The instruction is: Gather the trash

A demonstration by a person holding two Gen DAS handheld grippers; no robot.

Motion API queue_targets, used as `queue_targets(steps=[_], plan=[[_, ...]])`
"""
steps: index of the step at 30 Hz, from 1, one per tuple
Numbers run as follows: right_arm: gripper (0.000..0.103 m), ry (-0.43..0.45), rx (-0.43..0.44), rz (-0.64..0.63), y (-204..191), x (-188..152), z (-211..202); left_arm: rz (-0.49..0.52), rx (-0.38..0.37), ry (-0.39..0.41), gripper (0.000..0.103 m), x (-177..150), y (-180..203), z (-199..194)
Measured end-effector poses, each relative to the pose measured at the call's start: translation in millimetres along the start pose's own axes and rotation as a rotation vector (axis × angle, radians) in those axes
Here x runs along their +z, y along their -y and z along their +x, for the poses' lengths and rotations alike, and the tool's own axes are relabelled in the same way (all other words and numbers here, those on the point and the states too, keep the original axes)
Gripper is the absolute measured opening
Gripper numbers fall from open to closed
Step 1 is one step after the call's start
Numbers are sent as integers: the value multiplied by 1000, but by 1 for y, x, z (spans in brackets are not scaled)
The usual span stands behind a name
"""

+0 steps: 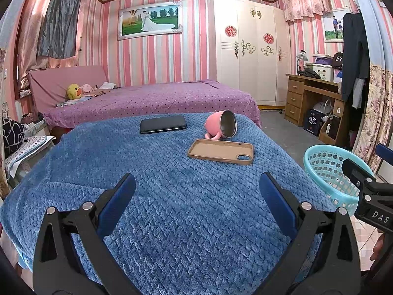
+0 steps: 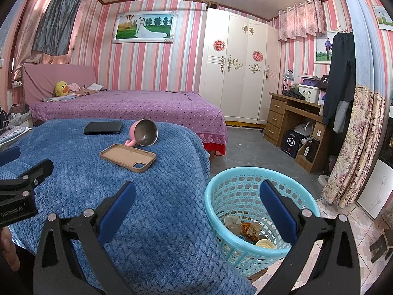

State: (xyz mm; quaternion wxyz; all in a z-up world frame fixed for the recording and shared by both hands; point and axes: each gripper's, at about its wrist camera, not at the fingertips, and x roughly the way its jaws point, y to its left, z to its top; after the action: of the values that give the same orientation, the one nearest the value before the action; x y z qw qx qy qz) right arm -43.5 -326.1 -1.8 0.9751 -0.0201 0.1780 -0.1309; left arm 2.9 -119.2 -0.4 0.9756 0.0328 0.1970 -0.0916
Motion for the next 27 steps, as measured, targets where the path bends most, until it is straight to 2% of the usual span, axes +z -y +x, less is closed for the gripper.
queue_targets(steps=[27], plan=[[99, 1, 4, 5, 0, 1, -1, -2, 12, 1, 98, 0, -2, -1]])
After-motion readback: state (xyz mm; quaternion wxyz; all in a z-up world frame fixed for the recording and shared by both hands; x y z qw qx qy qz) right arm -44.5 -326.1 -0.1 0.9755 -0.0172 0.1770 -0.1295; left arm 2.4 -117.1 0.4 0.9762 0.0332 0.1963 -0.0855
